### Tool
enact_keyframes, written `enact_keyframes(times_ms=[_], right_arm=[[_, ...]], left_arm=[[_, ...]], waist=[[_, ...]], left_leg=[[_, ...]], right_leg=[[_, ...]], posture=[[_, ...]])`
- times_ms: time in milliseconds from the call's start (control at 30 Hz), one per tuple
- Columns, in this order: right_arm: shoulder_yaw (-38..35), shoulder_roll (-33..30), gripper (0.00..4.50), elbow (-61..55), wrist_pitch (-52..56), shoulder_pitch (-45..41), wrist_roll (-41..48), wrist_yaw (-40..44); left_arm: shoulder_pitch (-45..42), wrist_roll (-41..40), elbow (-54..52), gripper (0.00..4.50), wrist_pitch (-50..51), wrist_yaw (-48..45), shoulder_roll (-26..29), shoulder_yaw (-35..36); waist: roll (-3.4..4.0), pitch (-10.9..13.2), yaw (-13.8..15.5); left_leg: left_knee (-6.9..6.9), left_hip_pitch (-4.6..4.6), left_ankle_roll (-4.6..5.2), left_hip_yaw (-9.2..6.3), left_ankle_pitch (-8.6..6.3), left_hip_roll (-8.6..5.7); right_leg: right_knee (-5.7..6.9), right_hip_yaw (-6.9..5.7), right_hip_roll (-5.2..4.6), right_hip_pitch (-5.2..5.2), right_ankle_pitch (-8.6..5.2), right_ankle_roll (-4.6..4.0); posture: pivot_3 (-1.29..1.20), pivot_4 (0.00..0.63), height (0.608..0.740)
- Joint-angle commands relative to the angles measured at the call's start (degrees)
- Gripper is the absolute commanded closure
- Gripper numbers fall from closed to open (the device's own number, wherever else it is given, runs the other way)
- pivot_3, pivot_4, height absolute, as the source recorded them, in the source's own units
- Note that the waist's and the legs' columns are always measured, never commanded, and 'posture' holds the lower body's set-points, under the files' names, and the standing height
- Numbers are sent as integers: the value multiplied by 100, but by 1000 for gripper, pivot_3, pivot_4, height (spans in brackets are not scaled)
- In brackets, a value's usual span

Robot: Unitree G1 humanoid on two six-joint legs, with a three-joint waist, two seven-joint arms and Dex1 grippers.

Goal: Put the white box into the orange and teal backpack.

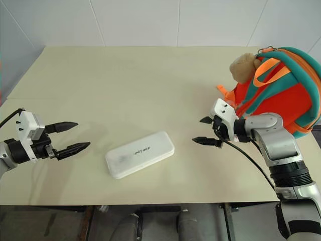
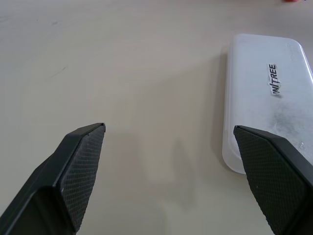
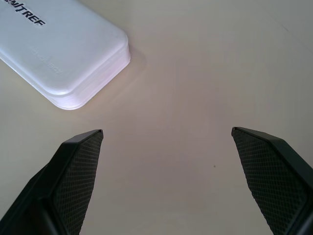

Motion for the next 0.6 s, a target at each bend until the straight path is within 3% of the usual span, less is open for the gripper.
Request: enact_keyframes(times_ms=[33, 600], right_arm=[[-156, -6, 45, -214, 71, -3, 91, -78], [100, 631, 45, -92, 125, -243, -62, -519]], left_arm=[[-168, -59, -124, 0, -87, 16, 9, 7], [111, -10, -341, 0, -446, 294, -273, 236]], waist=[[0, 0, 3], [-1, -1, -8]], left_leg=[[0, 0, 0, 0, 0, 0], [6, 0, 0, -1, 0, 0]], right_leg=[[0, 0, 0, 0, 0, 0], [4, -1, 1, 1, 1, 1]], posture=[[0, 150, 740], [0, 150, 740]])
